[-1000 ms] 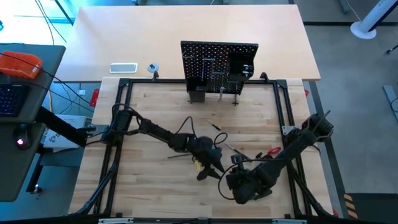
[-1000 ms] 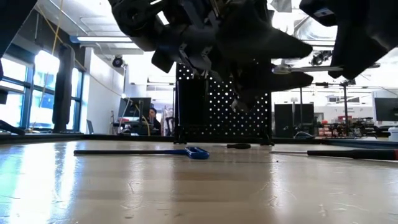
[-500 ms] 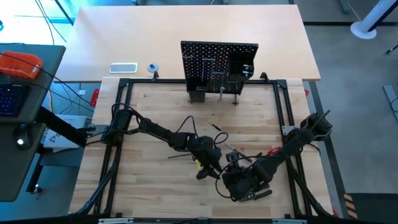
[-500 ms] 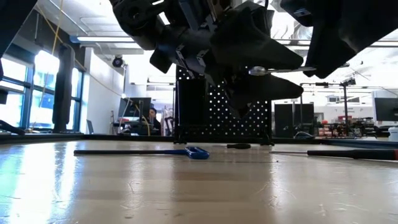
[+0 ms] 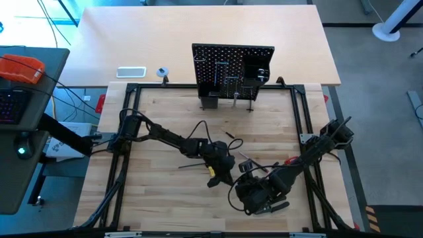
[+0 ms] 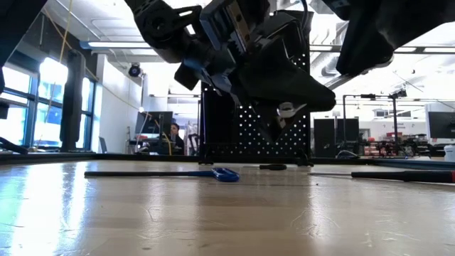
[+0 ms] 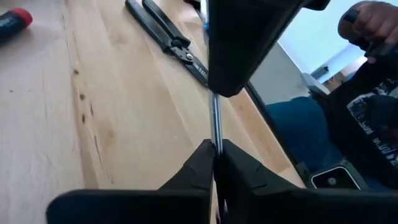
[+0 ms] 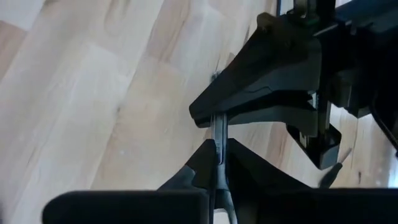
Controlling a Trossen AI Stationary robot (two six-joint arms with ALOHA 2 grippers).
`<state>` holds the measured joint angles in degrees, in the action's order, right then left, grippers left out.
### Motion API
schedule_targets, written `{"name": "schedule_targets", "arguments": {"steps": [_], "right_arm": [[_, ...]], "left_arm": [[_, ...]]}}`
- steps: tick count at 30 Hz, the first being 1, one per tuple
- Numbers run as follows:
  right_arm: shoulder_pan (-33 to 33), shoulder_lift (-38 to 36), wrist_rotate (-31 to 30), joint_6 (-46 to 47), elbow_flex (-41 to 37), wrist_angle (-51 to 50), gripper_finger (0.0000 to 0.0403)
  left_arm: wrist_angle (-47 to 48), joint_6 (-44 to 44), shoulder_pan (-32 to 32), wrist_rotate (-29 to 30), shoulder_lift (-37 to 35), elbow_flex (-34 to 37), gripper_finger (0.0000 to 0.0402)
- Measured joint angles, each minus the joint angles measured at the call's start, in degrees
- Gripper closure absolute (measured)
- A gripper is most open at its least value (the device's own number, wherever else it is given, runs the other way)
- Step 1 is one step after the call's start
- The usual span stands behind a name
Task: Hang tools onto peg board
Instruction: Hang the wrench on the pegboard
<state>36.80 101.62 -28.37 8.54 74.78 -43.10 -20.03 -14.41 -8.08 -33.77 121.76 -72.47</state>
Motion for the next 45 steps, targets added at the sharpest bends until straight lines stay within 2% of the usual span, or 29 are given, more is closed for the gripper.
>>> {"name": "schedule_targets", "arguments": {"steps": [5, 8, 16, 18, 21, 25, 28, 34, 41, 45], "right_arm": [[0.1, 0.0, -0.1, 0.6, 0.0, -0.8, 0.0376], [0.8, 0.1, -1.6, 1.9, 0.0, -1.5, 0.0362], [1.5, 0.2, -3.0, 7.9, 0.7, -4.1, 0.0277], [1.1, 0.2, -2.4, 9.6, 1.5, -5.7, 0.0258], [-0.1, 0.2, 0.3, 11.2, 3.2, -5.7, 0.024], [-2.1, 0.2, 5.6, 12.6, 4.1, -2.1, 0.0237], [-2.9, 0.2, 7.7, 12.5, 4.1, 1.2, 0.0236], [-1.4, 0.1, 3.7, 14.0, 6.6, -1.7, 0.0236], [0.9, 0.0, 0.2, 16.7, 8.3, -4.1, 0.0236], [2.4, 0.0, -4.5, 18.9, 8.3, -4.8, 0.0236]], "left_arm": [[0.3, 1.0, 0.0, -0.1, 0.0, 0.0, 0.0397], [1.8, 1.6, 0.0, 0.2, 0.0, -0.1, 0.0398], [9.7, 5.4, -0.7, 2.4, -0.5, -0.2, 0.04], [13.7, 7.2, -1.0, 3.0, -0.7, -0.8, 0.04], [23.1, 11.1, -2.1, 7.6, -0.9, -3.6, 0.04], [33.8, 16.2, -3.8, 13.7, -1.0, -9.1, 0.0401], [38.2, 18.2, -4.8, 16.5, -1.1, -12.2, 0.0401], [47.7, 21.1, -5.9, 23.8, -1.1, -15.9, 0.0401], [52.0, 22.0, -5.8, 26.7, -2.6, -16.2, 0.0401], [54.0, 22.2, -5.8, 29.0, -5.1, -16.2, 0.0402]]}}
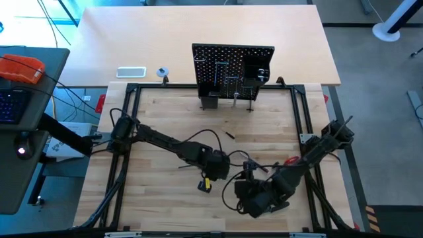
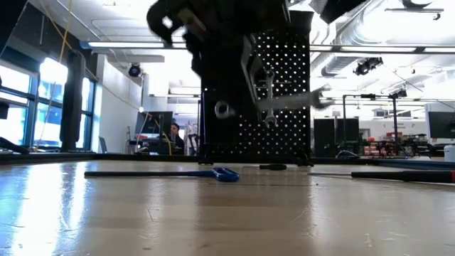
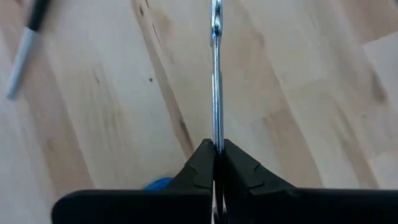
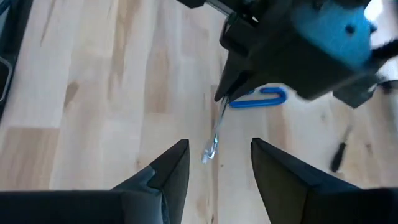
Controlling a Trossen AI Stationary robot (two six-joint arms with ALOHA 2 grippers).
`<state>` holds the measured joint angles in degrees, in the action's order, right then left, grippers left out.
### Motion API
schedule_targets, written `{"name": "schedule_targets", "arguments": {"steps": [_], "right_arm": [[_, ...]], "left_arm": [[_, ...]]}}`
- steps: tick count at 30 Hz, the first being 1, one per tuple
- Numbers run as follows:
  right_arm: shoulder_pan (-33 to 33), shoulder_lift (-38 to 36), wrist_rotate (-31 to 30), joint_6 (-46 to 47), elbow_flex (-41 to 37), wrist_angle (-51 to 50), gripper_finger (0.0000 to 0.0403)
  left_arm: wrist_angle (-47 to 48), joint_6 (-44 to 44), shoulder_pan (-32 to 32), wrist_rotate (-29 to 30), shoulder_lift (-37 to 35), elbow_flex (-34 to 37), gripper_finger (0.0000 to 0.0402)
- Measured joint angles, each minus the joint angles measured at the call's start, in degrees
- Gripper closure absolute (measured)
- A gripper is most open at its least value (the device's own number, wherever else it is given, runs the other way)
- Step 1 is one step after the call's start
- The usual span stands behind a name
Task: Hang tools onto peg board
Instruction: Hang the wrench on the pegboard
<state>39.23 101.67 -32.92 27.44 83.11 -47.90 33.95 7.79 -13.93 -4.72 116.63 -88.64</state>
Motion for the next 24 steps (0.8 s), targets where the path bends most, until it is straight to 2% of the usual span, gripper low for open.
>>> {"name": "schedule_targets", "arguments": {"steps": [3, 10, 21, 24], "right_arm": [[0.7, -0.1, -3.4, 2.4, -0.5, 2.0, 0.0236], [-0.3, 0.2, -7.2, 6.2, -3.8, 6.3, 0.0236], [-5.4, 1.1, -0.9, 6.4, -4.3, 12.7, 0.0236], [-5.5, 1.1, -1.7, 7.4, -4.3, 12.6, 0.0236]], "left_arm": [[-0.1, 0.0, 0.0, 0.4, -2.2, 0.0, 0.0401], [2.2, 0.2, 0.0, 1.4, -5.8, 0.0, 0.0401], [5.5, -0.1, -1.9, 4.3, -5.8, 0.0, 0.0402], [6.6, -0.1, -2.1, 5.6, -5.8, 0.0, 0.0402]]}}
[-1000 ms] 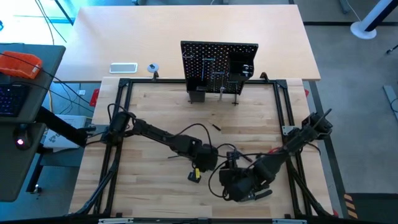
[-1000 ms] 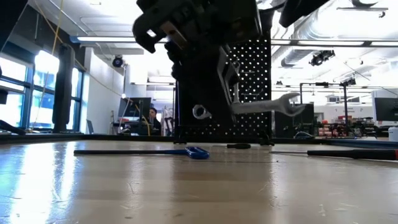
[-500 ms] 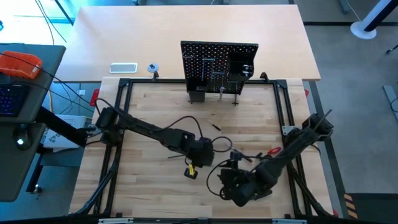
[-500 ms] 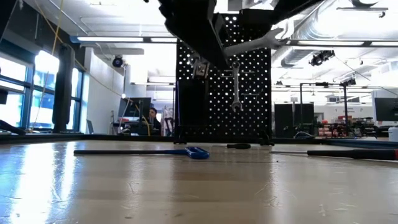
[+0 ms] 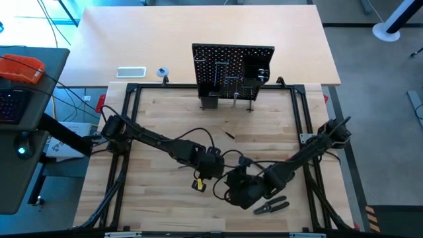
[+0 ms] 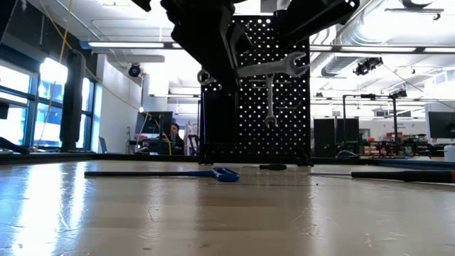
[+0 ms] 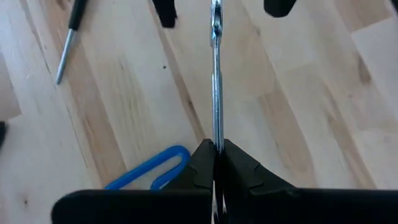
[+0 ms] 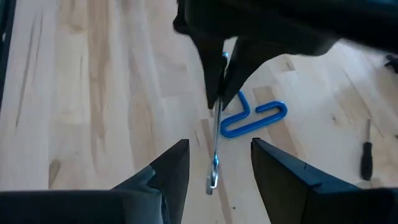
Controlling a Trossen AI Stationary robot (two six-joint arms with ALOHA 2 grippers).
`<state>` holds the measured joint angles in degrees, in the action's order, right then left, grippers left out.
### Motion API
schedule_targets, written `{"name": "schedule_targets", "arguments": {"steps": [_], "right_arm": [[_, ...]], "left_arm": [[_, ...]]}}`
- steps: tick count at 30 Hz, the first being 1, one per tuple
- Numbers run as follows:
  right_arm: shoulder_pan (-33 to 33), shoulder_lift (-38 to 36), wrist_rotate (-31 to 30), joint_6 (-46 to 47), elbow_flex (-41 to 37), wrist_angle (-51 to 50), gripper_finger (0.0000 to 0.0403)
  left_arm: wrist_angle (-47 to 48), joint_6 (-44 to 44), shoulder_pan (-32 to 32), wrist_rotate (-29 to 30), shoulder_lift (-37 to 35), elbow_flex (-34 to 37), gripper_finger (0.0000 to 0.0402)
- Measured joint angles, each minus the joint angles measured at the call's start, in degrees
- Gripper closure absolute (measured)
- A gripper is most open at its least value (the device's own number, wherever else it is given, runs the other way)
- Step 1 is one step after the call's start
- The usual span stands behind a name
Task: Hang tools onto peg board
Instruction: Hang the wrench on the pegboard
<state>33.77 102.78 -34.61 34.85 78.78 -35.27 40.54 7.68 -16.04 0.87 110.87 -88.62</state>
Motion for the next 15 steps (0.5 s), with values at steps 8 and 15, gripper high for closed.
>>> {"name": "schedule_targets", "arguments": {"steps": [8, 15], "right_arm": [[1.6, 0.6, -6.7, 2.2, 0.0, 0.4, 0.0236], [7.1, 0.6, -18.5, 5.2, -0.1, -2.5, 0.0236]], "left_arm": [[0.5, 0.5, 0.0, 1.5, -0.2, 0.0, 0.0401], [2.8, 0.8, 0.7, 2.4, -0.2, 0.0, 0.0401]]}}
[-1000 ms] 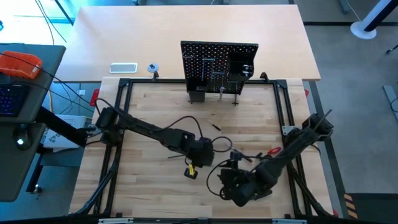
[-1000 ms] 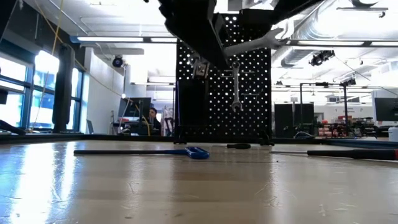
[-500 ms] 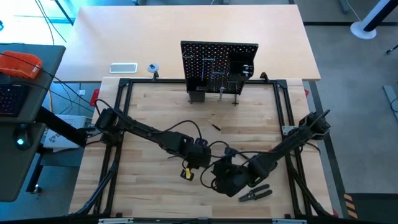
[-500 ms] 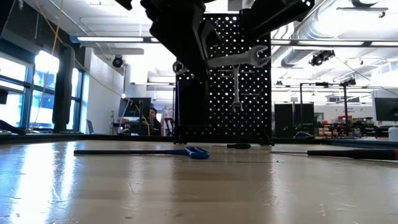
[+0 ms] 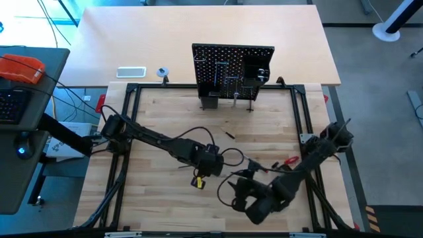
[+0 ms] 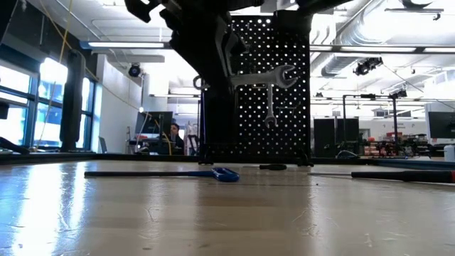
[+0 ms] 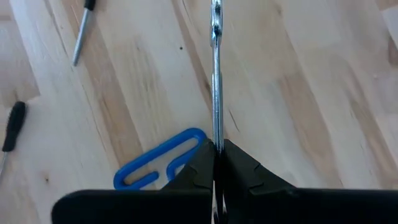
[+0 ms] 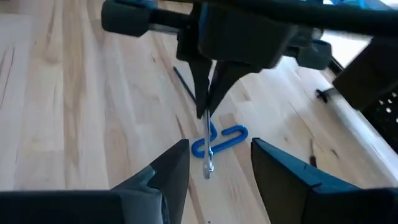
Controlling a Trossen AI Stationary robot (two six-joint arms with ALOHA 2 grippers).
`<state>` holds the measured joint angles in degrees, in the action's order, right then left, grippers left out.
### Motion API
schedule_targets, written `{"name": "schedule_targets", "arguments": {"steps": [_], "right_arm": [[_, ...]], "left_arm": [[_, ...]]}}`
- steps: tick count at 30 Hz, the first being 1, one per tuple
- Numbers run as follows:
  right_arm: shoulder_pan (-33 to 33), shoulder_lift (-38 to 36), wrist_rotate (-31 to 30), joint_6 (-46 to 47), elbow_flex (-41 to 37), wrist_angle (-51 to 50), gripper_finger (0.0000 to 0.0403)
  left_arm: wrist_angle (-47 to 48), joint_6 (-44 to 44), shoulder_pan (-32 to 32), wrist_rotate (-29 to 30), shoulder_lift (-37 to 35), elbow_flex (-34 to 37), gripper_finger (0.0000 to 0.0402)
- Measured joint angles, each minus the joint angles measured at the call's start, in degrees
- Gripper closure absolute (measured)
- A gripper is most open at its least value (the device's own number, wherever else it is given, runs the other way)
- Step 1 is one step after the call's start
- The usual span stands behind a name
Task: Hang tools onto peg board
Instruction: Hang the wrench on the pegboard
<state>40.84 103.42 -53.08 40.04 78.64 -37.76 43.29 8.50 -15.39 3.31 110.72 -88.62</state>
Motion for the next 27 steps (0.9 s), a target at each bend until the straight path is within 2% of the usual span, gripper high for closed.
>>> {"name": "schedule_targets", "arguments": {"steps": [4, 10, 22, 27], "right_arm": [[0.0, 0.0, 1.7, 2.5, -2.9, 2.3, 0.0236], [-0.5, 0.0, 1.6, -1.7, -8.6, 14.4, 0.0236], [-7.2, 0.4, 12.3, -7.1, -9.3, 18.3, 0.0236], [-9.0, 1.6, 13.6, -7.7, -9.3, 19.8, 0.0236]], "left_arm": [[-1.1, 0.8, 0.0, 0.0, 0.0, 0.0, 0.0401], [-2.3, 0.8, 0.0, -0.3, 0.0, 0.0, 0.0401], [-1.5, 0.6, -0.1, -1.2, 0.0, 0.0, 0.0401], [-2.5, 0.7, -0.4, -1.2, 0.0, 0.0, 0.0401]]}}
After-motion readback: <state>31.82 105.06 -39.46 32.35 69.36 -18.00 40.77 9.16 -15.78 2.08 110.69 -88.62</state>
